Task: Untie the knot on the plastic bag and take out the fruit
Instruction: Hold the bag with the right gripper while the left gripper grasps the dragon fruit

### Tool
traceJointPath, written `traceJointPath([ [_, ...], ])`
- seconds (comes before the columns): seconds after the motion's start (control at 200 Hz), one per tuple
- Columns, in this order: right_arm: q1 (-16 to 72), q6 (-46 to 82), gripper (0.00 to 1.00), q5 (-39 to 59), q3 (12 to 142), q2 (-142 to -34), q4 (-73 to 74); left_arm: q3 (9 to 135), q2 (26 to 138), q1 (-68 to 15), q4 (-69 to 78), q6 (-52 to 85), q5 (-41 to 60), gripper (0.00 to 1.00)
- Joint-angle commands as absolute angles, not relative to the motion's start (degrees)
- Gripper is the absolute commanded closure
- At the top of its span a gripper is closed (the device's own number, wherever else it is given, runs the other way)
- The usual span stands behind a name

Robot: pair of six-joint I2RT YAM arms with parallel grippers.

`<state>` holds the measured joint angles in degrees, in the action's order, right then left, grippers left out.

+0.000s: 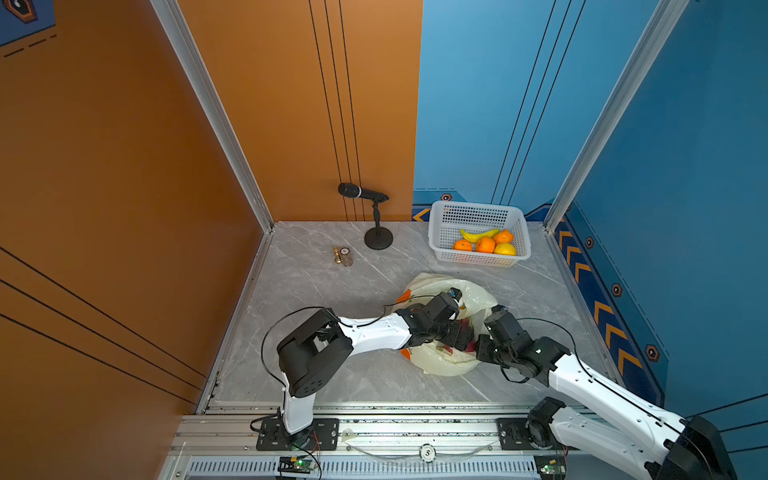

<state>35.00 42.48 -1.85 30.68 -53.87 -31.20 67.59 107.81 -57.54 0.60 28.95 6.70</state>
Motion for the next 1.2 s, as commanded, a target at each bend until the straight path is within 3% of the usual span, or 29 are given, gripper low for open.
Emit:
traceJointPath([
  [0.0, 34.8, 43.16, 0.73, -3.11, 30.44, -52.97, -31.03, 68.16, 108.38, -57.31, -6.0, 29.09, 10.32, 0.03],
  [0.17, 34.73, 42.64, 0.72, -3.77, 30.49, -53.02, -29.73, 68.94, 108.94, -56.26, -13.36, 26.34, 12.1, 0.01],
  [0.275, 34.73, 42.53, 0.68, -4.53, 31.06, -53.5, -30.41, 68.69, 108.01, -56.22, -13.25, 25.69, 12.57, 0.19],
  [0.335, 34.56, 42.42, 0.6, -4.93, 31.89, -53.75, -31.38, 68.43, 106.8, -56.16, -12.58, 24.94, 12.34, 0.26],
  [0.476, 33.98, 41.42, 0.44, -5.1, 34.86, -53.46, -32.51, 66.96, 103.29, -56.09, -8.67, 23.41, 11.47, 0.35],
  [0.851, 28.48, 36.85, 0.21, -3.17, 46.91, -57.25, -32.56, 61.67, 96.7, -58.5, -1.34, 15.78, 7.07, 0.37],
  [1.197, 20.42, 34.66, 0.21, 0.59, 49.74, -65.2, -31.29, 54.0, 88.45, -59.85, 7.63, 9.22, -0.26, 0.41],
])
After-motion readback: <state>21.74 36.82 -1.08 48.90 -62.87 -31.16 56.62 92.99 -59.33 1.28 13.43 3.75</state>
